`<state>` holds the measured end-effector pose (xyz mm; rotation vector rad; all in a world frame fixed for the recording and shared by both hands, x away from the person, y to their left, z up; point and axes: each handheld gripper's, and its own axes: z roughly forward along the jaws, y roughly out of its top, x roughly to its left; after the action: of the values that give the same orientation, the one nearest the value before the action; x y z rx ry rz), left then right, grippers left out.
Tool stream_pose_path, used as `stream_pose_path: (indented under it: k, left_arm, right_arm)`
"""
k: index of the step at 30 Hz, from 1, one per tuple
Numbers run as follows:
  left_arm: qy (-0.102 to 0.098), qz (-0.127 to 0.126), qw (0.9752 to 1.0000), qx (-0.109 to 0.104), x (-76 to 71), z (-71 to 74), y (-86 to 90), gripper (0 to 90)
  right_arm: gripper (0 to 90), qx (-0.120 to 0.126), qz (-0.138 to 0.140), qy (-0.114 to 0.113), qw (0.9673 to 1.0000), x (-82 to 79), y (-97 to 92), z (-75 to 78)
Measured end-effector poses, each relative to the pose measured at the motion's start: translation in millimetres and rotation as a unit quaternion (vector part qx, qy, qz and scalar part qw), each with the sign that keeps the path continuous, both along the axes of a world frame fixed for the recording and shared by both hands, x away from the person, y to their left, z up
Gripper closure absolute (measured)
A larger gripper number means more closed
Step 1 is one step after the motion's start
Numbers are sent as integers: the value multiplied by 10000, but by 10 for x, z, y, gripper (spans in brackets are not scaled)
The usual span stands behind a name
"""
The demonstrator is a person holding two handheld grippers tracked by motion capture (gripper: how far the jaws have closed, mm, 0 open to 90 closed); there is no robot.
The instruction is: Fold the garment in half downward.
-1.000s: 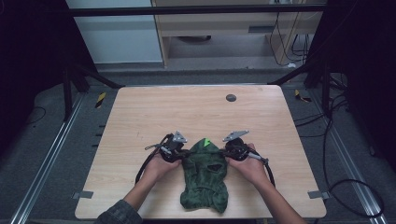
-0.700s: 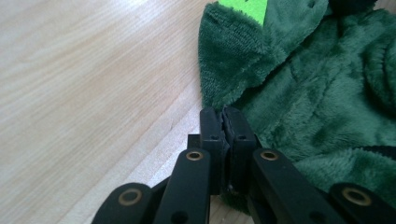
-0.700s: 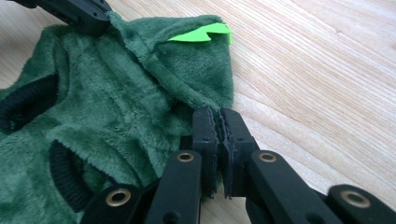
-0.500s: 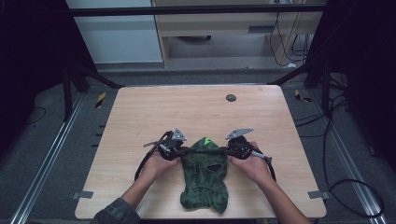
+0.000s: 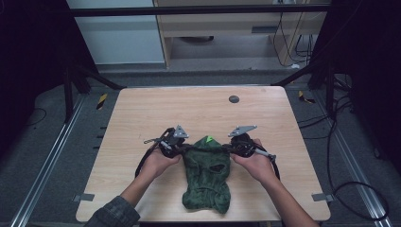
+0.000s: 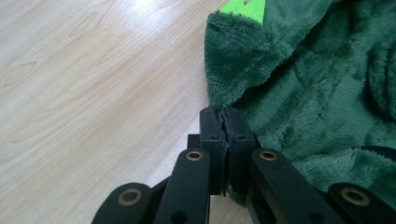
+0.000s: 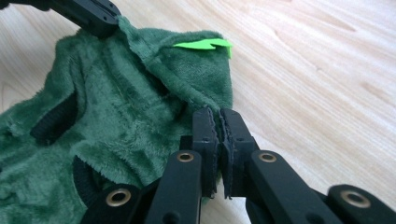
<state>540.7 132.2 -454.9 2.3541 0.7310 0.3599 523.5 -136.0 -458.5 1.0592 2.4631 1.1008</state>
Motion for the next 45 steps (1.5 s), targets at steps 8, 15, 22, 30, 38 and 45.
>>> stream_pose_path:
  k: [8,15,22,30,38,45]
  left_arm:
    - [-81,121,9998,-100,53,68,54,882]
    - [-193,167,9996,-133,79,157,96,881]
    - [-309,205,9993,-32,140,289,87,881]
    - [-370,259,9990,-14,155,345,81,881]
    - [-434,324,9985,-60,170,396,90,880]
    - [-522,381,9979,-57,203,481,126,880]
  right_arm:
    - [859,-61,62,-138,9999,60,66,119]
    - [859,-13,51,-207,9998,118,90,192]
    - [859,60,52,-328,9994,177,99,297]
    - [859,76,33,-361,9993,235,98,346]
    - [859,-46,4,-486,9988,256,135,405]
    - [859,-76,-17,-548,9985,328,180,470]
